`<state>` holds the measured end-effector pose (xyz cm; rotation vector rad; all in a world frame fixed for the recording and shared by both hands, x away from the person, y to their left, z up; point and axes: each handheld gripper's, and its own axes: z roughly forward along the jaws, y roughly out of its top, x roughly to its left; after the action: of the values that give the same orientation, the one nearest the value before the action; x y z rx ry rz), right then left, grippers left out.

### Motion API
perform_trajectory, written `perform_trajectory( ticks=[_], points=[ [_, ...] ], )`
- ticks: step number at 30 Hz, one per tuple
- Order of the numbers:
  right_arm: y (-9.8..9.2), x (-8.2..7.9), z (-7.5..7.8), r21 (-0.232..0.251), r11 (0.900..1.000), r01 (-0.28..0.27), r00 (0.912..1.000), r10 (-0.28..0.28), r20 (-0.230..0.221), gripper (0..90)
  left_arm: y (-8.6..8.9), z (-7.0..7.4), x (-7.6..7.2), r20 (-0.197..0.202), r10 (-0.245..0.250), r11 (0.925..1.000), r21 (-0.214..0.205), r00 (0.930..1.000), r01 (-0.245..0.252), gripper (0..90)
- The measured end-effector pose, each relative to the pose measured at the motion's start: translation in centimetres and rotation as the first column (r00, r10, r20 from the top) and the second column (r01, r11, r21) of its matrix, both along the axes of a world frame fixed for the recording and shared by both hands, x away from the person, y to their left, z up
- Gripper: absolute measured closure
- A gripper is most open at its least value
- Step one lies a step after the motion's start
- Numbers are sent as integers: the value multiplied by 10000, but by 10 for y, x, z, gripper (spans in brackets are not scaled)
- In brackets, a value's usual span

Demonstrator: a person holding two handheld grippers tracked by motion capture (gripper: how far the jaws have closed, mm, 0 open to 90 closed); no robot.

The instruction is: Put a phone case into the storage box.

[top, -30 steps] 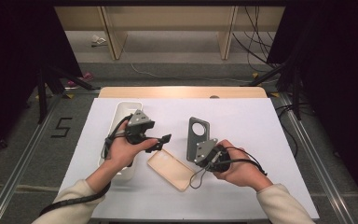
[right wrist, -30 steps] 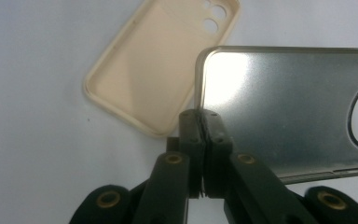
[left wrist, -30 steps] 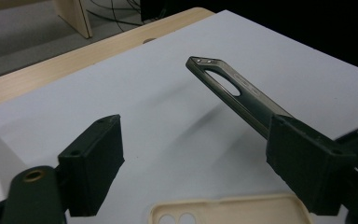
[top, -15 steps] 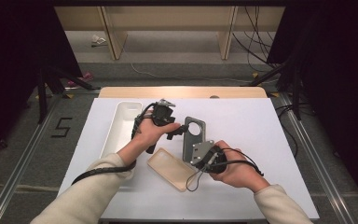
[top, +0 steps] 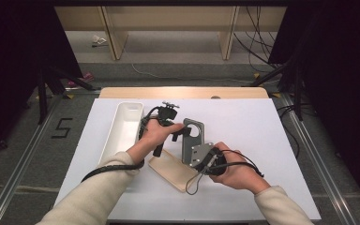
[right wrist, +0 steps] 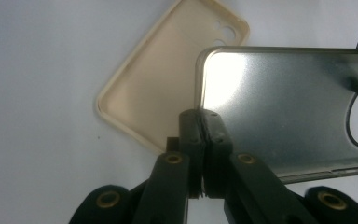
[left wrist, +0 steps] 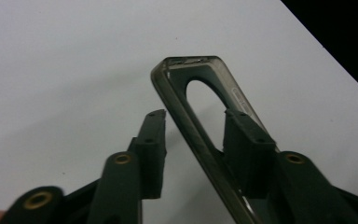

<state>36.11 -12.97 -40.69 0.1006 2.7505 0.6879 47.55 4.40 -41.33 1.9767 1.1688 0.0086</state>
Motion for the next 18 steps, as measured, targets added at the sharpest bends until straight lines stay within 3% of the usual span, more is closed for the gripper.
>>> perform_trajectory(
  ticks=[2, 5, 8, 9, 10, 11, 13, 15, 18],
  points=[
    [0, 0, -1, -99, 9999, -42, 10000, 42, 36, 888, -1, 1, -1, -93, 159, 9992, -368, 9998, -162, 676],
    [1, 1, -5, -252, 9997, -66, 10000, 67, 43, 888, -3, 7, -6, 75, 224, 9972, -713, 9997, -218, 725],
    [3, 1, -8, -320, 9995, 5, 10000, -5, 5, 878, -7, 17, -13, 296, 180, 9901, -1399, 9994, -137, 782],
    [3, 1, -9, -357, 9994, -13, 10000, 13, 20, 861, -10, 22, -16, 761, 35, 9943, -1069, 9971, 47, 812],
    [3, 1, -10, -399, 9992, 82, 9998, -75, 171, 825, -11, 26, -20, 1522, -27, 9983, -565, 9883, 114, 812],
    [2, 1, -10, -320, 9993, 202, 9995, -194, 256, 786, -12, 29, -22, 1851, -94, 9988, -447, 9827, 179, 813],
    [0, 3, -8, -84, 9992, 393, 9984, -389, 404, 715, -11, 34, -25, 2280, -65, 9982, -561, 9736, 198, 814],
    [-3, 4, -5, 294, 9969, 736, 9958, -751, 518, 626, -8, 38, -28, 3008, -113, 9995, -261, 9536, 201, 814],
    [-8, 7, -2, 875, 9886, 1226, 9888, -1293, 750, 504, -1, 40, -30, 3590, 62, 9995, -305, 9333, 50, 814]
  ],
)
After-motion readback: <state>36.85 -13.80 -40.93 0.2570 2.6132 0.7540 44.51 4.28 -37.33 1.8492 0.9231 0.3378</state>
